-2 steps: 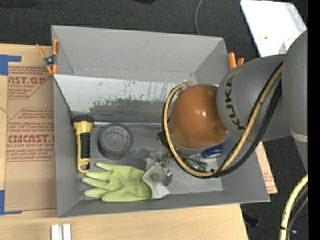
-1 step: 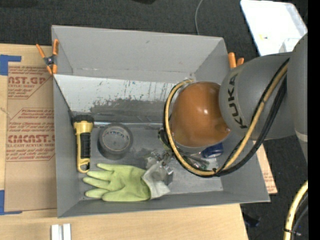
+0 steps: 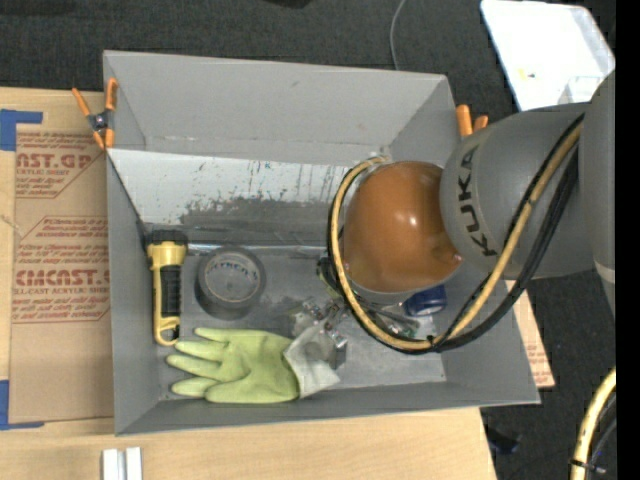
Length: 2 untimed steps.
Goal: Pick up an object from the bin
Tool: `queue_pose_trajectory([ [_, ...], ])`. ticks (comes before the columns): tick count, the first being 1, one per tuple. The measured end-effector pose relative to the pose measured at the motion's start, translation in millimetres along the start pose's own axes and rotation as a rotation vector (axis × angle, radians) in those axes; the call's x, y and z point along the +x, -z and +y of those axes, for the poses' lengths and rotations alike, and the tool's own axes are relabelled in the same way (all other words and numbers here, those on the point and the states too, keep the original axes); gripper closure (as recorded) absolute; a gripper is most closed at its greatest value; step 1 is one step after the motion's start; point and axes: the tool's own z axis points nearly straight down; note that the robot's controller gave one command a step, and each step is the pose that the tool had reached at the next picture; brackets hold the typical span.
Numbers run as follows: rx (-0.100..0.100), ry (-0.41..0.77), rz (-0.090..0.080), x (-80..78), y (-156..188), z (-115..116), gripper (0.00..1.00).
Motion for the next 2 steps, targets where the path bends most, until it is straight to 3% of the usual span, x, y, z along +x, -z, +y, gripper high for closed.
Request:
queue_pose_trajectory([
  [1, -0.003, 0.0, 0.005, 0.7, 27.0, 0.8, 1.0],
  [2, -0.004, -0.001, 0.007, 0.2, 86.3, 1.0, 1.0],
])
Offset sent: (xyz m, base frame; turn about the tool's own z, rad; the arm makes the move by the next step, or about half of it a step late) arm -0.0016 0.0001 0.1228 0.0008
